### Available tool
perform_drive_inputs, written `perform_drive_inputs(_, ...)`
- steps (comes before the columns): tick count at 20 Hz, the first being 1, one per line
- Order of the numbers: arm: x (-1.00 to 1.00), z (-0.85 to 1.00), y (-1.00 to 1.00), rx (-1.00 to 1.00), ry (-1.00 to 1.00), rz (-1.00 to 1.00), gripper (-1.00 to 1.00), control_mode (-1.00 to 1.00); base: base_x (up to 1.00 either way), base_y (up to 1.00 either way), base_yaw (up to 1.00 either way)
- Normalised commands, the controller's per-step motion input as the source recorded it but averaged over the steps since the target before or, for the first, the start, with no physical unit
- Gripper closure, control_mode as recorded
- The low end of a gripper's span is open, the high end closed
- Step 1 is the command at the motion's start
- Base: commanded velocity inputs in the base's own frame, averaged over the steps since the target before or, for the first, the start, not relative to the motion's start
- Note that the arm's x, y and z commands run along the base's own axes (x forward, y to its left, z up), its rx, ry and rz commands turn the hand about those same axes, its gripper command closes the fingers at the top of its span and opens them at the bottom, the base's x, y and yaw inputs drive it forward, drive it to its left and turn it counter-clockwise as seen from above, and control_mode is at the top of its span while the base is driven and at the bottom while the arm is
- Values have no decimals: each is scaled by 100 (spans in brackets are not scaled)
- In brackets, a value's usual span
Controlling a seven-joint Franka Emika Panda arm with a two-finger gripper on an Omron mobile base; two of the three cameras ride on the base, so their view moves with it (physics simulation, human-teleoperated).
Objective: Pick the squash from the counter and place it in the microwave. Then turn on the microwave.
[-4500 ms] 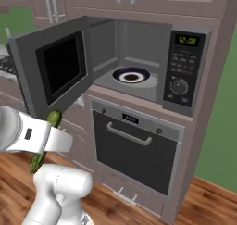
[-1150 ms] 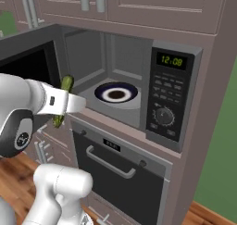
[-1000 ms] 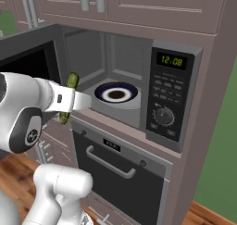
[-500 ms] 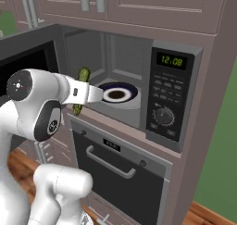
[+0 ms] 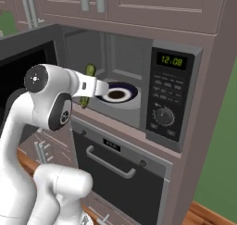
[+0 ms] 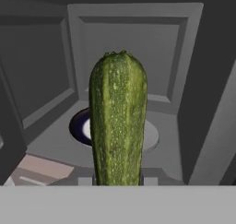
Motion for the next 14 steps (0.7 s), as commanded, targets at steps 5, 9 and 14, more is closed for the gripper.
perform_drive_inputs(5, 40, -23, -8, 0, -2, 4, 100, -100, 0, 0, 0)
perform_drive_inputs(9, 39, -25, -9, 0, -3, 4, 100, -100, 0, 0, 0)
perform_drive_inputs(14, 39, -13, -5, 0, -1, 1, 100, -100, 0, 0, 0)
